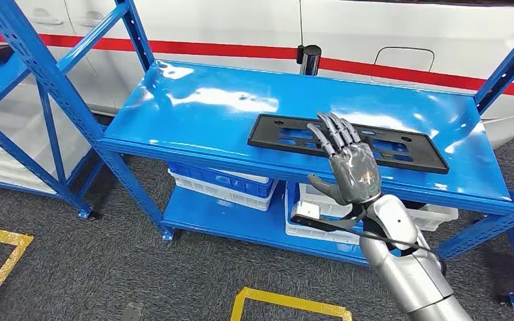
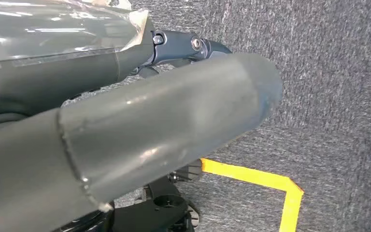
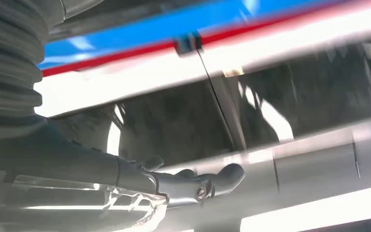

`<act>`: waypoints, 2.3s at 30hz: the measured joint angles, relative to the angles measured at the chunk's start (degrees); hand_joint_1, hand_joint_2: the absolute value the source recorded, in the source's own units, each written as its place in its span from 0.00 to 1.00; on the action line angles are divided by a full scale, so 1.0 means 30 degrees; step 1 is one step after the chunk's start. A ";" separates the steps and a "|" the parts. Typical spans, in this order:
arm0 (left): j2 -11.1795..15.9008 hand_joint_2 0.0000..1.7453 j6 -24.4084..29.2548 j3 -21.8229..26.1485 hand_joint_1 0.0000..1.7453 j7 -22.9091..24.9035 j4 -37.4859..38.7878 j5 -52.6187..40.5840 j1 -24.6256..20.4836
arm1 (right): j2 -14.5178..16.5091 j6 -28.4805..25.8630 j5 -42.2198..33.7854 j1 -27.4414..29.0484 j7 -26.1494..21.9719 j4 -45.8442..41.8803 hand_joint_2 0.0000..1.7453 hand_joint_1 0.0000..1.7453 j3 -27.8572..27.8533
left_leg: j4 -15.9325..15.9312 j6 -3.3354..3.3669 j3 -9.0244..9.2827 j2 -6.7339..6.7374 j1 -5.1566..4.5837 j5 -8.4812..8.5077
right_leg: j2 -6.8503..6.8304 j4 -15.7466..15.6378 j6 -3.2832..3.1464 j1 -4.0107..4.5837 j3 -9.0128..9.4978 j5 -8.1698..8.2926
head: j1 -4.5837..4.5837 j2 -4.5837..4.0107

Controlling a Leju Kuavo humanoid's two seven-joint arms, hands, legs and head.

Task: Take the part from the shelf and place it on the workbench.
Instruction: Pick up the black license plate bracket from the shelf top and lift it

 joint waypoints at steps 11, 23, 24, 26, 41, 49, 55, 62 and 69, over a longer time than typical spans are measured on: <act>0.0062 0.00 0.0053 0.0066 0.00 -0.0282 0.0064 0.0189 0.0012 | -0.0032 0.1372 0.0455 -0.3150 0.1557 0.4006 1.00 0.00 0.2208 | 0.0025 0.0001 -0.0048 -0.0037 0.0002 0.0002 | -0.0011 0.0005 0.0010 -0.0003 -0.0011 0.0006 | -0.0002 0.0000; 0.0195 0.00 -0.0003 0.0146 0.00 -0.0375 0.0100 0.0310 0.0005 | 0.1020 0.1523 0.0153 -0.5093 0.1641 0.8294 1.00 0.00 0.3067 | 0.0029 0.0001 -0.0050 -0.0049 0.0006 0.0005 | -0.0011 0.0007 0.0010 -0.0002 -0.0014 0.0006 | -0.0004 0.0000; 0.0199 0.00 -0.0003 0.0149 0.00 -0.0375 0.0102 0.0310 0.0005 | 0.1080 0.1523 0.0149 -0.5148 0.1641 0.8447 1.00 0.00 0.3105 | 0.0029 0.0001 -0.0050 -0.0049 0.0005 0.0005 | -0.0011 0.0007 0.0010 -0.0002 -0.0014 0.0006 | -0.0004 0.0000; 0.0204 0.00 -0.0003 0.0157 0.00 -0.0375 0.0102 0.0310 0.0005 | 0.1159 0.1523 0.0143 -0.5240 0.1641 0.8684 1.00 0.00 0.3178 | 0.0029 0.0001 -0.0051 -0.0047 0.0005 0.0005 | -0.0010 0.0007 0.0011 -0.0002 -0.0015 0.0006 | -0.0004 0.0000; 0.0224 0.00 0.0017 0.0204 0.00 -0.0539 0.0117 0.0412 0.0006 | 0.1434 0.1419 0.0023 -0.5710 0.1641 0.9818 1.00 0.00 0.3557 | 0.0034 0.0001 -0.0053 -0.0046 0.0005 0.0005 | -0.0009 0.0007 0.0011 -0.0002 -0.0018 0.0006 | -0.0004 0.0000; 0.0306 0.50 0.0006 0.0424 0.00 -0.1060 0.0124 0.0566 0.0012 | 0.1521 0.0437 0.1029 -0.6231 0.3323 1.1763 1.00 0.75 0.3433 | 0.0039 0.0001 -0.0051 -0.0049 0.0004 0.0005 | -0.0010 0.0006 0.0011 -0.0002 -0.0019 0.0006 | -0.0004 0.0000; 0.0300 1.00 0.1123 0.0887 0.00 -0.6091 0.0124 0.0920 0.0076 | 0.1046 -0.1037 0.2218 -0.6355 0.4942 1.3302 1.00 1.00 0.2626 | 0.0066 0.0003 -0.0070 -0.0066 0.0002 0.0004 | -0.0033 0.0006 0.0012 -0.0002 -0.0024 0.0006 | -0.0002 0.0000; 0.0246 1.00 0.1984 0.1206 0.00 -0.6989 0.0131 0.0914 0.0093 | 0.0647 -0.1825 0.2952 -0.6002 0.4118 1.3515 1.00 1.00 0.1448 | 0.0073 0.0007 -0.0073 -0.0040 0.0004 0.0001 | -0.0010 0.0006 0.0014 -0.0003 -0.0027 0.0008 | -0.0005 0.0000; 0.0117 1.00 0.2166 0.1268 0.00 -0.7228 0.0136 0.0845 0.0108 | 0.0554 -0.1803 0.3214 -0.5317 0.3580 1.2364 1.00 1.00 0.0808 | 0.0073 0.0007 -0.0081 -0.0050 0.0009 0.0001 | -0.0012 0.0007 0.0013 -0.0001 -0.0029 0.0008 | -0.0004 0.0000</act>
